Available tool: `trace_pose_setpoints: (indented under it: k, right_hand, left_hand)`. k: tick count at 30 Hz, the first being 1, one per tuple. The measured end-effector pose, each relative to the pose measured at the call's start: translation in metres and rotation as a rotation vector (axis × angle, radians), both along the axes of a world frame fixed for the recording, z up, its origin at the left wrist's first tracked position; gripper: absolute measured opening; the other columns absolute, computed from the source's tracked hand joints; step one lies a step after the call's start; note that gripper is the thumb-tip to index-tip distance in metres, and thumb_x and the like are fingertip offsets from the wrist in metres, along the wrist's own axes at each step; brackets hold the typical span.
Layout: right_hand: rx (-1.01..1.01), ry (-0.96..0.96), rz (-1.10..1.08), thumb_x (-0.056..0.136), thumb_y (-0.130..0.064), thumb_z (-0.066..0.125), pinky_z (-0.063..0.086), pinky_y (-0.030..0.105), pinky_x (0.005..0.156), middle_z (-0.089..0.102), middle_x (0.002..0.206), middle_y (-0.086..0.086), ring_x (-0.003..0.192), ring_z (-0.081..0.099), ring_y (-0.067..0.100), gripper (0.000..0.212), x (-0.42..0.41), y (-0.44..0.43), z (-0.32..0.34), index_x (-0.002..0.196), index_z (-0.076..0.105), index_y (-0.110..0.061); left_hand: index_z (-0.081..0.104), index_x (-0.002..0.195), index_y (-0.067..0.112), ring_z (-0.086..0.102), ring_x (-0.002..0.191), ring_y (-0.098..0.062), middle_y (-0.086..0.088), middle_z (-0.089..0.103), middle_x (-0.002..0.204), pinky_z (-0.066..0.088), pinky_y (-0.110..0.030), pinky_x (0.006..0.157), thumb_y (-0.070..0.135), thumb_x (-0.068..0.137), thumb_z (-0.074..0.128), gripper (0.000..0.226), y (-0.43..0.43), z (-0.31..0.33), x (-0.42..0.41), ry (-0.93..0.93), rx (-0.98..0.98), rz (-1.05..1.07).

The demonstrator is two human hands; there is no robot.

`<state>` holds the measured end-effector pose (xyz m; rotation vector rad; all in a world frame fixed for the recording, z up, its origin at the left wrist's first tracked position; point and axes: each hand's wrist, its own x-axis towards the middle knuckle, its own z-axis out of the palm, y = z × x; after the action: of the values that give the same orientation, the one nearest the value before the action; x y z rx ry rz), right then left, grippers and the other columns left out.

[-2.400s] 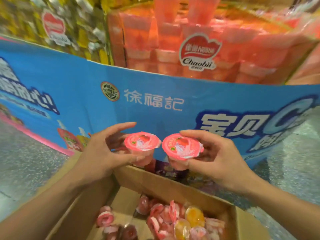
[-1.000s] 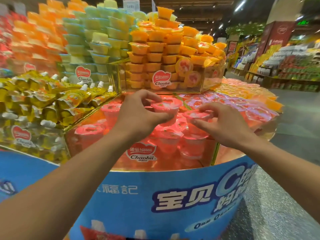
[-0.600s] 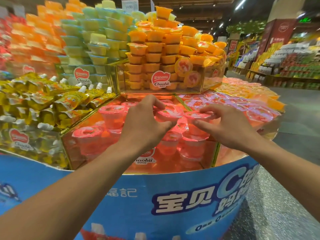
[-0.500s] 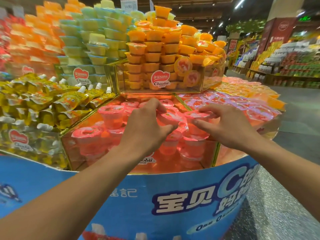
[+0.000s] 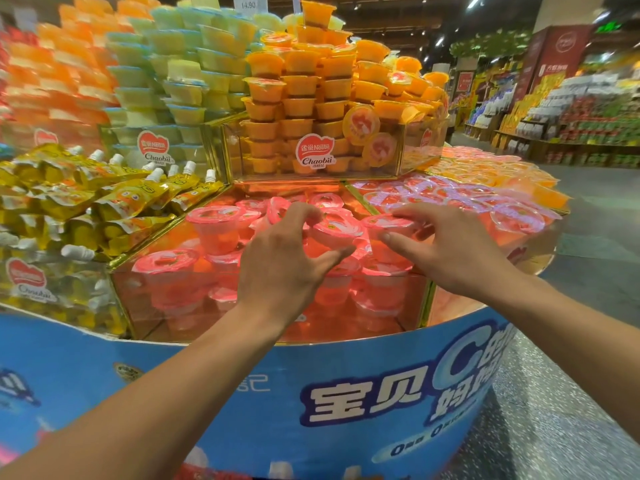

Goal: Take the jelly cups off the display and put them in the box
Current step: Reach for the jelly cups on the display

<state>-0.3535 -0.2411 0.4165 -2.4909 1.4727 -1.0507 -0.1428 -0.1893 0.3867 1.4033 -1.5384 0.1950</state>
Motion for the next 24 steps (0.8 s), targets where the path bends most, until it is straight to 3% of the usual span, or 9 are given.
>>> trace_pose_setpoints:
  k: [6,11,14,18,21,24]
  right_hand:
    - [0.049,0.062,-0.02,0.088,-0.057,0.064,0.038,0.026,0.079,0.067,0.124,-0.005,0.092,0.054,0.006,0.058,0.002,0.002,0.006,0.137,0.06,-0.025]
    - [0.146,0.179,-0.025,0.085,-0.062,0.065,0.039,0.036,0.102,0.045,0.152,-0.004,0.133,0.045,0.017,0.073,0.001,0.009,0.014,0.149,0.044,-0.032]
    - [0.168,0.238,0.002,0.083,-0.065,0.064,0.033,0.042,0.114,0.034,0.159,-0.006,0.144,0.034,0.017,0.08,0.0,0.013,0.021,0.152,0.036,-0.035]
    - [0.134,0.291,0.044,0.078,-0.074,0.06,0.032,0.04,0.114,0.033,0.157,-0.008,0.143,0.033,0.016,0.086,0.002,0.018,0.024,0.152,0.035,-0.037]
    - [0.083,0.291,0.079,0.076,-0.076,0.058,0.028,0.041,0.117,0.03,0.159,-0.008,0.146,0.028,0.015,0.087,0.011,0.022,0.025,0.151,0.036,-0.037]
    - [-0.066,0.274,0.118,0.077,-0.082,0.048,0.029,0.046,0.117,0.045,0.152,-0.005,0.141,0.034,0.018,0.082,0.027,0.021,0.029,0.143,0.05,-0.032]
  left_hand:
    - [0.065,0.113,0.026,0.071,0.088,-0.019,0.004,0.074,0.098,0.059,-0.04,0.071,0.072,0.069,0.072,0.064,0.002,0.011,0.004,-0.156,0.03,0.1]
    - [0.063,0.124,0.026,0.071,0.081,-0.013,0.007,0.075,0.102,0.06,-0.036,0.067,0.086,0.071,0.054,0.08,0.007,0.02,0.009,-0.271,0.018,0.028]
    - [0.065,0.12,0.023,0.067,0.066,-0.008,0.013,0.071,0.084,0.058,-0.031,0.066,0.068,0.08,0.049,0.063,0.01,0.041,0.023,-0.258,0.004,-0.055]
    - [0.073,0.1,0.023,0.062,0.064,-0.006,0.014,0.062,0.072,0.056,-0.032,0.071,0.043,0.076,0.057,0.035,0.004,0.066,0.046,-0.301,0.053,-0.06]
    - [0.073,0.101,0.022,0.067,0.082,-0.02,0.003,0.071,0.091,0.054,-0.035,0.078,0.025,0.082,0.067,0.021,-0.008,0.07,0.057,-0.391,0.105,-0.03]
    - [0.072,0.113,0.022,0.061,0.108,-0.027,-0.004,0.069,0.118,0.046,-0.035,0.09,0.016,0.086,0.068,0.028,-0.024,0.076,0.064,-0.491,0.282,-0.067]
